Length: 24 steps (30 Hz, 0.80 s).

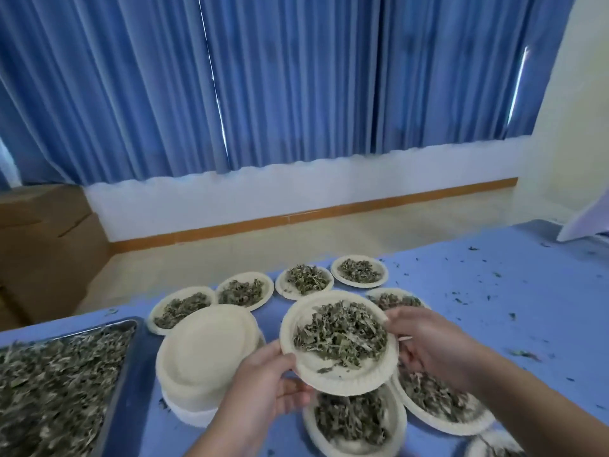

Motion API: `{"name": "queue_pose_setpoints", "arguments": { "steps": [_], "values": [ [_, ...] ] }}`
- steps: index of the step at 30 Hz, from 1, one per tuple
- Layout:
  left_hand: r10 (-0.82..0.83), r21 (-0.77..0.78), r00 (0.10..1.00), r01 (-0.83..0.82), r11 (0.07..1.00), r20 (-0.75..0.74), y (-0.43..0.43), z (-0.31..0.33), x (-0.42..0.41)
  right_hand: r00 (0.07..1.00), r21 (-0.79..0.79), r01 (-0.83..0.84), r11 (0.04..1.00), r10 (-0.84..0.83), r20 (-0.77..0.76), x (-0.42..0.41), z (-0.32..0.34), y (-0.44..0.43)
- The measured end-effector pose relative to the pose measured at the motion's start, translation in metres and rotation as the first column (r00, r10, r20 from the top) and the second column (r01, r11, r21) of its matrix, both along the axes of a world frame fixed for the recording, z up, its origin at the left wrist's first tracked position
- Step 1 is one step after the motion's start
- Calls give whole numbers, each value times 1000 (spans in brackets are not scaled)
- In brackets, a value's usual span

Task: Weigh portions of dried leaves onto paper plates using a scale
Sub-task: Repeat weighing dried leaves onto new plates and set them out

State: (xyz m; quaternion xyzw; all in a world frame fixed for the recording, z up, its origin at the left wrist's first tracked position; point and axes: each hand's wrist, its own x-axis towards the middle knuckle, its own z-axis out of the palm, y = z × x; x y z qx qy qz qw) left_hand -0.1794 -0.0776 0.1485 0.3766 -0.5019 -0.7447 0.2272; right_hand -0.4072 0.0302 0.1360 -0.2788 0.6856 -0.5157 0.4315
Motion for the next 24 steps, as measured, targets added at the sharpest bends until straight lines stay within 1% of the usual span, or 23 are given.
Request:
{"name": "queue_pose_setpoints", "arguments": {
  "steps": [2,4,7,9,11,13,15,17,19,22,24],
  "values": [
    [-9,50,999,6,999,42,-7,15,-28,998,31,42,999,-44,53,-20,13,6],
    [-14,92,997,7,996,74,-13,27,-60,984,38,109,993,-113,138,-44,27,11],
    [12,138,997,-22,990,70,-16,45,-106,945,23,182,983,-181,273,-74,42,15],
    [26,177,996,-40,983,81,-18,55,-140,927,12,213,977,-206,315,-98,46,14],
    [1,181,996,-17,983,88,-23,62,-170,906,-4,265,964,-248,344,-124,46,9],
    [-7,151,996,-7,989,89,-33,63,-196,870,-17,341,940,-309,384,-149,40,0],
    [10,135,990,-29,990,139,-46,59,-214,821,-2,422,907,-381,424,-173,28,-12],
    [20,149,986,-46,988,168,-55,54,-227,766,34,494,869,-454,456,-195,14,-26],
    [35,181,987,-63,982,155,-60,48,-240,704,76,563,823,-525,478,-214,-2,-39],
    [51,215,989,-79,973,137,-64,39,-257,624,149,636,757,-618,477,-238,-30,-53],
    [72,237,990,-99,966,121,-67,33,-265,586,209,667,715,-677,445,-251,-52,-56]
  ]
}}
